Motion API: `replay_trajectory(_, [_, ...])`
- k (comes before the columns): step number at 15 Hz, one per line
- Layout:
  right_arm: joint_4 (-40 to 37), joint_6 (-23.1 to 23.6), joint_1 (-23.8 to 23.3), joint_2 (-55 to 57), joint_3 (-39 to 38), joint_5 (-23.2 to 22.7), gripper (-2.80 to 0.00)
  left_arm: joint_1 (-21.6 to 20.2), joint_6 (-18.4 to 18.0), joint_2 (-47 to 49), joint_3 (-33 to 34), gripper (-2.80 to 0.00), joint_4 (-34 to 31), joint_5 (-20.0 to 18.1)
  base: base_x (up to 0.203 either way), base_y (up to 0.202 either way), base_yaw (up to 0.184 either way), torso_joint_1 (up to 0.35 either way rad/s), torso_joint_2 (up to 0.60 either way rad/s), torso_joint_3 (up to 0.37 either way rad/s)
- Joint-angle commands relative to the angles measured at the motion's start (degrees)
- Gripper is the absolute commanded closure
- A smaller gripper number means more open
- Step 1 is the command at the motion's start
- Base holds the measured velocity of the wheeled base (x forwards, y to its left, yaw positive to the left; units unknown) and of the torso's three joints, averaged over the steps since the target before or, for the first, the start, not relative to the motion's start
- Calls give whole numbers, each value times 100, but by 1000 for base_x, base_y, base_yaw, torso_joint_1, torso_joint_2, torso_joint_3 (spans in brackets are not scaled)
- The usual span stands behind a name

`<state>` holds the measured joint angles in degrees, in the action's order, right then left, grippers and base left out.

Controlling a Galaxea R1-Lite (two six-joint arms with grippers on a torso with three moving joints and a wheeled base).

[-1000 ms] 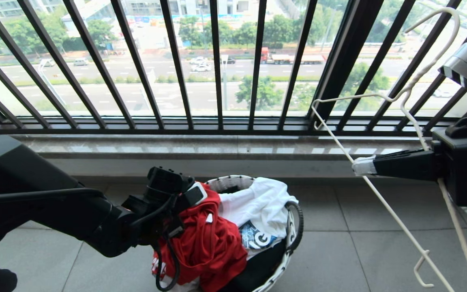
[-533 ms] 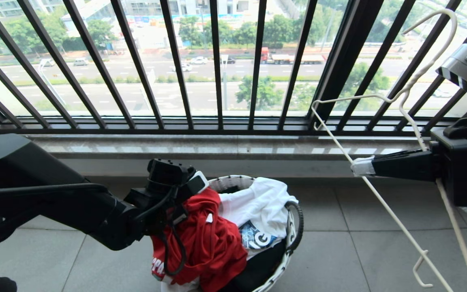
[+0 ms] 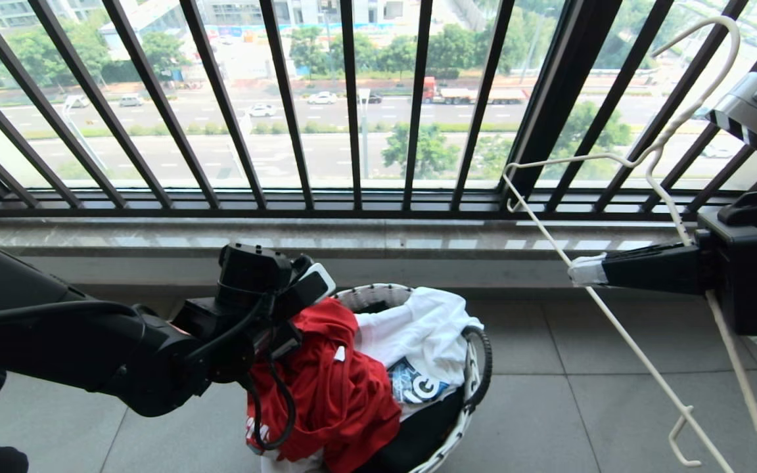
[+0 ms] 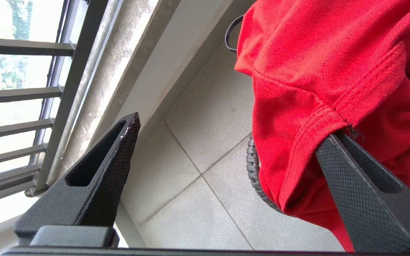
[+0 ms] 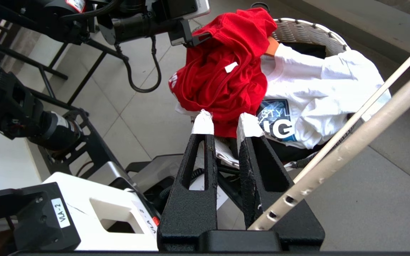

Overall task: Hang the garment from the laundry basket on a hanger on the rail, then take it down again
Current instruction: Pick up clothes from the basket

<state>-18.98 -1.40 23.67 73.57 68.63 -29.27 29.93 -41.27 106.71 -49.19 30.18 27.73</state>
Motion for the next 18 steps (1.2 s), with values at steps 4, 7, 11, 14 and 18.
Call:
replay_trajectory(4, [-9, 0, -2, 60, 1, -17, 0, 4, 11, 361, 41, -280, 329, 13, 0, 0, 0, 0, 0, 0])
replay_trajectory(7, [-9, 8, -3, 70, 1, -17, 0, 92, 13, 386, 225, -280, 365, 13, 0, 0, 0, 0, 0, 0])
replay_trajectory(11, [-9, 0, 1, 65, 1, -17, 0, 119, 48, 483, 202, -280, 374, 13, 0, 0, 0, 0, 0, 0])
replay_trajectory(14, [-9, 0, -3, 61, 1, -17, 0, 119, 40, 605, 85, -280, 401, 13, 0, 0, 0, 0, 0, 0])
replay_trajectory(18, [-9, 8, 5, 70, 1, -17, 0, 48, -4, 817, -286, -280, 401, 17, 0, 0, 0, 0, 0, 0])
